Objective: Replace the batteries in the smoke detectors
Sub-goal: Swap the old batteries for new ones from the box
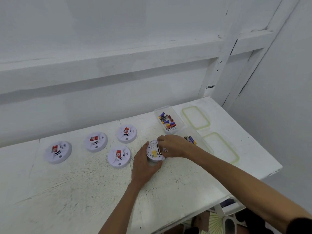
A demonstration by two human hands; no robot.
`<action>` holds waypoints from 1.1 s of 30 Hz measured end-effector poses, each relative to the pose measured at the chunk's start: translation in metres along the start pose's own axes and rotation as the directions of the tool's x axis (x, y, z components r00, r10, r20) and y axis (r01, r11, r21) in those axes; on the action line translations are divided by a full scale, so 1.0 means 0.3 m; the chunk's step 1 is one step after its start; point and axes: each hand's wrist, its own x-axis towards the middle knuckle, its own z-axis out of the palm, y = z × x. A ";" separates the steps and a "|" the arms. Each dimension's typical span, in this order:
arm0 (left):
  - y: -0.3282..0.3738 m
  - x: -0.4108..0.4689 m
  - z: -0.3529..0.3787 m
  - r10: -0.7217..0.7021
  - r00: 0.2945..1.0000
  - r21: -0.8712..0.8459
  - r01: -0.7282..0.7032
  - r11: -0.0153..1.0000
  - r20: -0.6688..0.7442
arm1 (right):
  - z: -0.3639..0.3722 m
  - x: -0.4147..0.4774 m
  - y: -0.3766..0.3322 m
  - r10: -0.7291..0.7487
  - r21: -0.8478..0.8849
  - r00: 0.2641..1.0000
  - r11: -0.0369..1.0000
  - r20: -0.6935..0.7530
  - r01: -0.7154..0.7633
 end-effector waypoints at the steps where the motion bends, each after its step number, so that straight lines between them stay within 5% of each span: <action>1: 0.012 -0.001 -0.005 -0.008 1.000 0.022 0.008 1.000 0.010 | -0.004 0.000 -0.001 -0.009 -0.005 1.000 1.000 0.006 0.009; 15: 0.041 -0.010 -0.013 0.086 0.996 0.016 -0.086 0.996 -0.034 | 0.008 0.008 -0.019 -0.013 -0.059 0.999 0.998 0.047 0.016; 26: 0.022 -0.002 0.002 0.004 1.000 0.027 -0.004 1.000 0.003 | 0.047 0.000 -0.022 -0.016 -0.074 0.997 0.997 0.071 0.021; 33: 0.006 -0.010 0.007 0.008 1.000 0.005 -0.008 1.000 0.020 | 0.077 -0.031 -0.018 -0.065 -0.013 0.997 0.998 -0.040 0.065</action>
